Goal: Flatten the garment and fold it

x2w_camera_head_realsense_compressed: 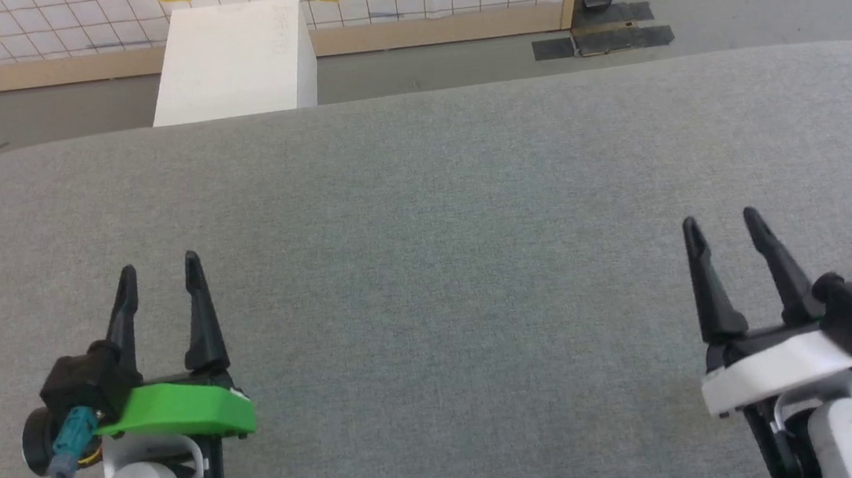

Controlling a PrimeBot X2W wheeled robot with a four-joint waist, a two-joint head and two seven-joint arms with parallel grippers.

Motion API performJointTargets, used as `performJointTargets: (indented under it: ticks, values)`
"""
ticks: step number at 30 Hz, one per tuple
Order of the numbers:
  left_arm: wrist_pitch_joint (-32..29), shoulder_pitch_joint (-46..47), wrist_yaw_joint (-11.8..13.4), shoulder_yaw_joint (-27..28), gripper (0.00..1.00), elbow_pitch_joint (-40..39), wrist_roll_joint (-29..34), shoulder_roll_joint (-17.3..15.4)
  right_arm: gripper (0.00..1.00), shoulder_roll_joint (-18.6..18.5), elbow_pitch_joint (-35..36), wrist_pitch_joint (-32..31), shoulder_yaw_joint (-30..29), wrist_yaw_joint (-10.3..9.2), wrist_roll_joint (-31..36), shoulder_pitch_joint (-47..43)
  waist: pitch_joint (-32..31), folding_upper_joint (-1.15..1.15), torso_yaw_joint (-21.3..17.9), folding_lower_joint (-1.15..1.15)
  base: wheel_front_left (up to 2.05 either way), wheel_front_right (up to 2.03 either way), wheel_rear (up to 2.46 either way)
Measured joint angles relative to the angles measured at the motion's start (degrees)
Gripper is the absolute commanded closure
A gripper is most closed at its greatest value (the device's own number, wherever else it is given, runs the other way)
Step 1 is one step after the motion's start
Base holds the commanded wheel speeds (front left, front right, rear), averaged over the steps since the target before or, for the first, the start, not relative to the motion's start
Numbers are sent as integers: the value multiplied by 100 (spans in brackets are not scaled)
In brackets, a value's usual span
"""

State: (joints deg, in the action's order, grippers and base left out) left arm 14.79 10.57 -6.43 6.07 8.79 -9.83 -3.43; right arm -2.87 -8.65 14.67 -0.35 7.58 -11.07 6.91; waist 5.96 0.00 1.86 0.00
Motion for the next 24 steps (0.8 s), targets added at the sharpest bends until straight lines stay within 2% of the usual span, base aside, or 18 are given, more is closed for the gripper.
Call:
performJointTargets:
  ticks: [24]
  values:
    - [0, -321, 99, -232, 0, 499, 229, 23, 0, -1, -261, 0, 100, 0, 29, -209, -106, 0, -39, 0, 0, 0, 0]
